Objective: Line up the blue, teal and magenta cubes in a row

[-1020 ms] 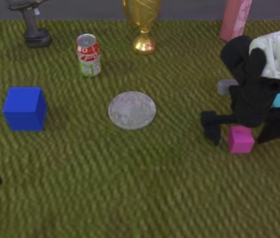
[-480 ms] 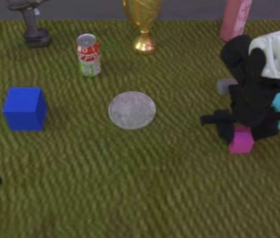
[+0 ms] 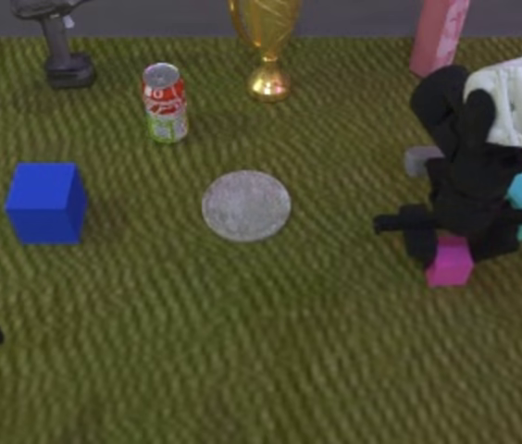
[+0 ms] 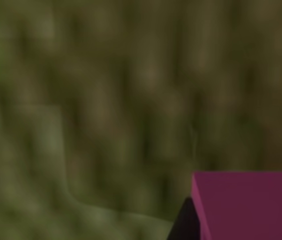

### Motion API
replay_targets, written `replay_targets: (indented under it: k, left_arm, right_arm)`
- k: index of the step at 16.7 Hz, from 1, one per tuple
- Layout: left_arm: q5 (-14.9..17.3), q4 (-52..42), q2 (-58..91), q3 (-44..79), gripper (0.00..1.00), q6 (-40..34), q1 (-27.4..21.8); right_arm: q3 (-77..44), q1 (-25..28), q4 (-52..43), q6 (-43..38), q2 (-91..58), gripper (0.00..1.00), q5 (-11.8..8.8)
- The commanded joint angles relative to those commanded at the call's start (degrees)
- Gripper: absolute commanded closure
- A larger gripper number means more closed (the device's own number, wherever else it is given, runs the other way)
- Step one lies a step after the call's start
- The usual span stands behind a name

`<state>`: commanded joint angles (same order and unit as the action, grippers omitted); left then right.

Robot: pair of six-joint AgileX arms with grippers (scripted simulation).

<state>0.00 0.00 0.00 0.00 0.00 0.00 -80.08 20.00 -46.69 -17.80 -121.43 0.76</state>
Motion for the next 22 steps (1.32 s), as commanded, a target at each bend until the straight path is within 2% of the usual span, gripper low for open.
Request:
replay_targets:
  k: [3,9,14,17,22]
  left_arm:
    - [0.0,0.0,0.0,0.0,0.0,0.0,0.0]
    - [0.0,0.0,0.0,0.0,0.0,0.0,0.0]
    - [0.0,0.0,0.0,0.0,0.0,0.0,0.0]
    - [0.0,0.0,0.0,0.0,0.0,0.0,0.0]
    - [0.0,0.0,0.0,0.0,0.0,0.0,0.0]
  right_arm:
    - [-1.6,0.2,-2.3,0.1,0.7,1.0,0.0]
    - [-8.2,0.5,-13.4,0.1,5.0,1.0,0.0]
    - [-8.5,0.4,-13.9,-0.1,5.3,1.0,-0.1]
    - [-6.9,3.9,-14.3,-4.0,7.0,1.0,0.1]
    - [-2.0,14.2,-15.2,-16.4,12.6,1.0,0.4]
